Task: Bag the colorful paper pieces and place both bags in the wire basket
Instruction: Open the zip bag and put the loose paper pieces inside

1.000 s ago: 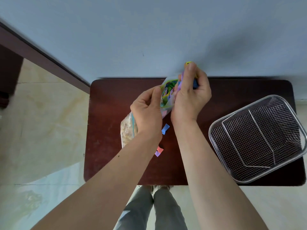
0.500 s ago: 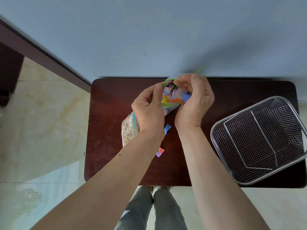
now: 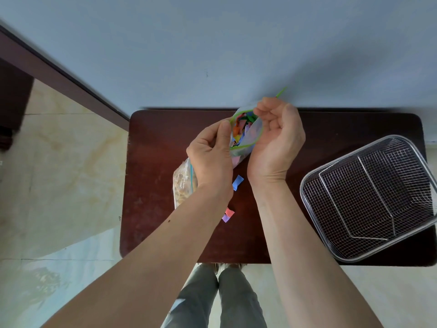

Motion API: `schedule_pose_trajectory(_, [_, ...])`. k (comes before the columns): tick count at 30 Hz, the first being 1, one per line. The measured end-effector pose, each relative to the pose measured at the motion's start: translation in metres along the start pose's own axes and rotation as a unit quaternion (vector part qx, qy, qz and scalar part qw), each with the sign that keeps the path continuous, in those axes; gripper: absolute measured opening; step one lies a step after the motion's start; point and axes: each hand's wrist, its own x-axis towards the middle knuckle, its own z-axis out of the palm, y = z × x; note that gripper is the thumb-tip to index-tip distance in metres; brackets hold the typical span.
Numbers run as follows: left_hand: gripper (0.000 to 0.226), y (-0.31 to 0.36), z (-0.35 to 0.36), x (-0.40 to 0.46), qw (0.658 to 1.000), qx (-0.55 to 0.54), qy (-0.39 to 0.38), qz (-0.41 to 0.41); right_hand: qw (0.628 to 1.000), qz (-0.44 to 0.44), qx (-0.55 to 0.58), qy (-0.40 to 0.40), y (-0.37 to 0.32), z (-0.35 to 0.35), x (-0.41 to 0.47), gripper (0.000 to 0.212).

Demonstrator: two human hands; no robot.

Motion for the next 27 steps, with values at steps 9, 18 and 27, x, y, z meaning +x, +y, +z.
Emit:
schedule_pose_trajectory(9, [0.016,-0.006,-0.005,0.007,0.999,0.023,-0.01,0.031,0.996,-0.034,-0.079,0.036,0.008,-0.027,-0.001,0.026])
schedule_pose_trajectory(18, [0.019,-0.014,-0.005,0.016,0.999,-0.012,0.0,0.047,0.935,-0.026,-0.355,-0.006,0.07,-0.139,-0.057,0.041])
schedule_pose_trajectory(27, [0.016,-0.023,-0.006,0.016,0.997,-0.049,-0.01,0.05,0.794,-0.052,-0.602,-0.061,0.114,-0.191,-0.068,0.091])
